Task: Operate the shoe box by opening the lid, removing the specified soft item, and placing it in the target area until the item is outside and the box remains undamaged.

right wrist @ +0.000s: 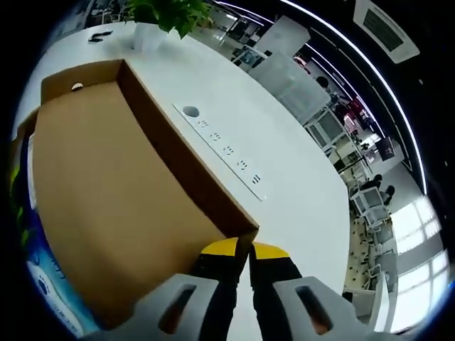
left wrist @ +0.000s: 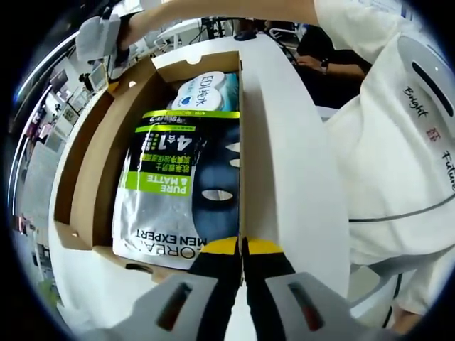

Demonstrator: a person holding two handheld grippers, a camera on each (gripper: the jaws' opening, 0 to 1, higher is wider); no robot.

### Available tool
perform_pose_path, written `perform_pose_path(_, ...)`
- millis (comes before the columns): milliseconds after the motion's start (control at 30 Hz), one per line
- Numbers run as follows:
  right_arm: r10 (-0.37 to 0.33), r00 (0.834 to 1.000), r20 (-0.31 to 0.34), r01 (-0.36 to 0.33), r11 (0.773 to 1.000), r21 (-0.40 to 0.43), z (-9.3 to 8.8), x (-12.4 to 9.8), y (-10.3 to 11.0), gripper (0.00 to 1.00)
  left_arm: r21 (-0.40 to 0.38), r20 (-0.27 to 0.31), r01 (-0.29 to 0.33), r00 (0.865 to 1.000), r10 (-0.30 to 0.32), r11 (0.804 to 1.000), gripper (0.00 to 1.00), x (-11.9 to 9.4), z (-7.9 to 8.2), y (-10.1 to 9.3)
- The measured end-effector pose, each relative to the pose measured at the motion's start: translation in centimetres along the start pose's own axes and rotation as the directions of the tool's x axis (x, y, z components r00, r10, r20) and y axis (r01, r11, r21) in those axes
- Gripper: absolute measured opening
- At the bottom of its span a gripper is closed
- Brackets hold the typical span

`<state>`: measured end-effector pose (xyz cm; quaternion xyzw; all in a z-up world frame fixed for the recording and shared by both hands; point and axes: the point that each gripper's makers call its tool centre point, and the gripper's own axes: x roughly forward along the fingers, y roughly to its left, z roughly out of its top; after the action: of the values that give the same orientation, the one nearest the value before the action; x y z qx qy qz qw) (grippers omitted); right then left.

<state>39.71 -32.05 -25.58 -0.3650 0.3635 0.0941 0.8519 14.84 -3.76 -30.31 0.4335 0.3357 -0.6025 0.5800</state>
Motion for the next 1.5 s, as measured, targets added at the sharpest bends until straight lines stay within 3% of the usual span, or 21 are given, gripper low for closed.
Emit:
perform_pose_path(467,-0.018,1.000,-0.003,0.017,0.997,-0.072,0.1,0.1,-0.2,0.04,-0.004,0.002,0.000,1.000,0.000,1.000,0.01,0.0,0.0,0.0)
perform_pose_path(500,-0.015,1.000,0.008,0.016,0.994,-0.104,0.2,0.1,-0.1,0.06,-0.006,0.002,0.000,1.000,0.000,1.000,0.01,0.1,0.0,0.0)
perform_pose_path(533,0.007,1.000,0.022,-0.002,0.974,-0.224,0.5,0.2,0.2,0.07,-0.005,0.001,-0.001,1.000,0.001,1.000,0.01,0.1,0.0,0.1)
perform_pose_path(567,-0.009,1.000,0.016,0.013,0.968,-0.252,0.6,0.6,0.0,0.07,-0.004,0.001,-0.001,1.000,0.001,1.000,0.01,0.1,0.0,0.1)
perform_pose_path(767,-0.029,0.999,0.030,0.034,0.979,-0.203,1.1,-0.1,-1.1,0.08,-0.005,0.000,0.002,1.000,-0.002,1.000,0.01,0.1,0.0,0.0)
perform_pose_path(867,-0.013,0.996,0.088,0.036,0.963,-0.268,2.0,-0.4,-1.3,0.05,-0.003,-0.005,-0.001,1.000,0.001,1.000,0.01,0.3,0.0,0.0)
perform_pose_path(967,-0.004,0.994,0.109,0.028,0.976,-0.214,1.9,-1.7,-0.6,0.05,0.011,-0.029,0.000,1.000,0.001,1.000,0.01,0.5,-0.1,0.0)
perform_pose_path(1100,0.128,0.974,0.187,-0.118,0.991,-0.061,2.7,-2.4,0.8,0.07,0.016,-0.028,0.007,1.000,-0.006,1.000,0.01,0.4,-0.1,0.0)
perform_pose_path(1300,0.203,0.949,0.241,-0.213,0.977,0.014,2.7,-3.1,1.5,0.15,0.001,-0.021,0.009,1.000,-0.009,1.000,0.02,0.4,-0.1,0.1)
perform_pose_path(1400,0.295,0.908,0.298,-0.317,0.948,0.029,3.2,-4.2,3.2,0.16,0.009,-0.023,-0.007,1.000,0.007,1.000,0.02,0.4,0.0,0.1)
perform_pose_path(1467,0.305,0.887,0.346,-0.341,0.939,0.046,3.9,-5.0,3.4,0.18,0.028,-0.037,-0.019,0.999,0.020,0.999,0.03,0.4,-0.1,0.0)
perform_pose_path(1500,0.328,0.867,0.376,-0.358,0.934,0.012,4.3,-5.4,3.8,0.18,0.032,-0.041,-0.022,0.999,0.023,0.999,0.03,0.4,-0.1,0.1)
